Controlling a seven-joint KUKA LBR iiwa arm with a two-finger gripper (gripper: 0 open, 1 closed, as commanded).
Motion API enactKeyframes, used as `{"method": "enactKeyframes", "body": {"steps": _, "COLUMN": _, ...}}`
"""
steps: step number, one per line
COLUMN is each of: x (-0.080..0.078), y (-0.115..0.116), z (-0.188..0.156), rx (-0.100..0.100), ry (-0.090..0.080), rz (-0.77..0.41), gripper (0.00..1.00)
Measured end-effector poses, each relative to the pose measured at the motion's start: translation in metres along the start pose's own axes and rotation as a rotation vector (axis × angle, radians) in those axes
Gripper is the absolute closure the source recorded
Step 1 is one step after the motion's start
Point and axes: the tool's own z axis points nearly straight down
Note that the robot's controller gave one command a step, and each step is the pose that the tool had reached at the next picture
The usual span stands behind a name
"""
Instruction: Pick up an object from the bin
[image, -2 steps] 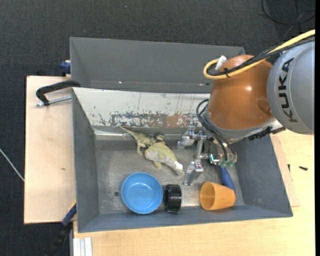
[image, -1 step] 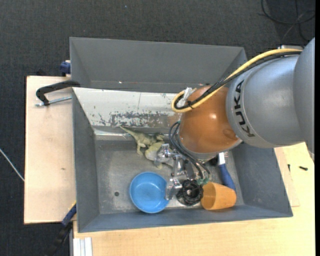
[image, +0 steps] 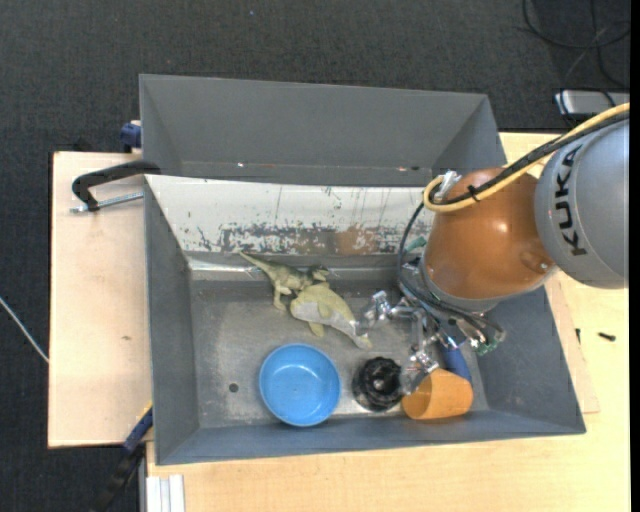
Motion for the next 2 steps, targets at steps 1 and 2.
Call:
{"method": "enactKeyframes", "body": {"steps": 1, "x": -0.0066, "y": 0.0148, "z": 0.0392, "rx": -0.002, "ry": 0.013, "rz": -0.138, "gripper": 0.0}}
{"method": "enactKeyframes", "body": {"steps": 2, "x": -0.0083, "y": 0.0151, "z": 0.0398, "rx": -0.001, "ry": 0.001, "rz": -0.136, "gripper": 1.0}}
